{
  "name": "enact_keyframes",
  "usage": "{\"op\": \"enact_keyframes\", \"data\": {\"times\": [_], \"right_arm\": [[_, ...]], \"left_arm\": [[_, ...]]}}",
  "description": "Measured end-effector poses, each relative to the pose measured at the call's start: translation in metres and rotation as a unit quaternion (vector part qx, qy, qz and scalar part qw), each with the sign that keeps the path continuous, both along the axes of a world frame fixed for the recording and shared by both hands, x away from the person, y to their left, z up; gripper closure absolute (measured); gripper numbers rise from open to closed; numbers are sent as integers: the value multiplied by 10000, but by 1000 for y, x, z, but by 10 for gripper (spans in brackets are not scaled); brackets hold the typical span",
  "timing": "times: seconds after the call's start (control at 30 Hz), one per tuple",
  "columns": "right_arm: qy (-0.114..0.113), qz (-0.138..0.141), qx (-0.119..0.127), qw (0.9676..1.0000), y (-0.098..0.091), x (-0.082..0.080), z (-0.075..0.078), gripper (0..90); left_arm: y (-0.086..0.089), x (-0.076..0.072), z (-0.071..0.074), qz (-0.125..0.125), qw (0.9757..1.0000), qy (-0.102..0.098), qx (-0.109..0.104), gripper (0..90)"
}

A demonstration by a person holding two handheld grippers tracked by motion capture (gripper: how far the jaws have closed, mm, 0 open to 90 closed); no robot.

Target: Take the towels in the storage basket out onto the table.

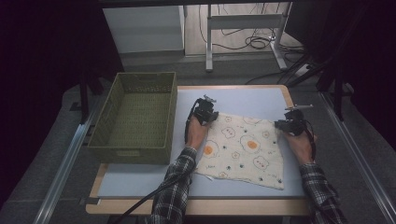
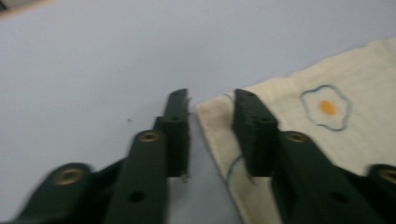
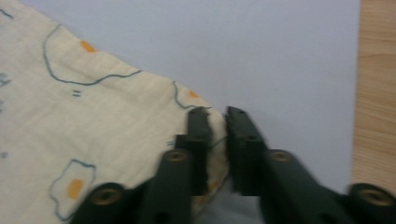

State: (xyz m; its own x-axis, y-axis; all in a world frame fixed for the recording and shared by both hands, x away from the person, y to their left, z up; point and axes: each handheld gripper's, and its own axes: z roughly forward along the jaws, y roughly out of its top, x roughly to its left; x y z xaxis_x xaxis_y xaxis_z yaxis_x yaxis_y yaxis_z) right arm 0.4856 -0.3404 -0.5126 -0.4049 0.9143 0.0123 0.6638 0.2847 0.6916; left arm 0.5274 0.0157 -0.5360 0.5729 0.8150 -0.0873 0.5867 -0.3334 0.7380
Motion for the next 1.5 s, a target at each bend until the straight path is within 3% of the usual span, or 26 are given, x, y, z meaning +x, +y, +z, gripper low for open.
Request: {"op": "enact_keyframes", "data": {"times": [0.03,0.07,0.1,0.13,0.2,0.3,0.33,0.37,0.4,0.53,0.6,0.73,0.83,0.97,1.2,1.3,1.5], "right_arm": [[0,0,0,10000,0,0,0,848],[22,18,-106,9999,4,1,1,873],[22,18,-106,9999,4,1,1,873],[20,35,-259,9997,7,2,4,878],[-101,61,-313,9994,8,4,9,878],[-308,25,-154,9994,6,5,21,878],[-390,20,-122,9992,6,6,26,878],[-488,27,-83,9988,6,6,32,878],[-587,36,-27,9983,6,6,38,878],[-769,116,204,9968,11,5,56,877],[-760,165,167,9968,13,3,57,876],[-660,306,321,9968,10,-13,52,874],[-588,390,343,9969,8,-26,47,874],[-574,520,322,9965,7,-40,44,873],[-604,777,338,9946,3,-77,37,872],[-588,788,422,9943,0,-87,35,871],[-583,927,526,9926,-7,-120,28,870]], "left_arm": [[0,0,0,0,10000,0,0,831],[-1,0,2,-69,9999,60,58,862],[-1,0,2,-69,9999,60,58,873],[-2,-1,5,-78,9997,-18,231,878],[3,-2,11,30,9997,-163,163,878],[11,-2,21,106,9995,-287,107,877],[16,-4,33,175,9986,-473,150,875],[16,-4,33,175,9986,-473,150,875],[23,-5,46,238,9977,-626,106,874],[27,-14,60,221,9967,-780,96,869],[27,-18,60,199,9964,-816,119,868],[32,-41,57,143,9962,-850,-96,866],[32,-55,51,83,9960,-888,9,865],[32,-69,47,-36,9959,-907,-54,864],[30,-104,35,-298,9951,-938,25,862],[32,-112,33,-335,9950,-940,-42,861],[39,-142,28,-493,9939,-958,-253,861]]}}
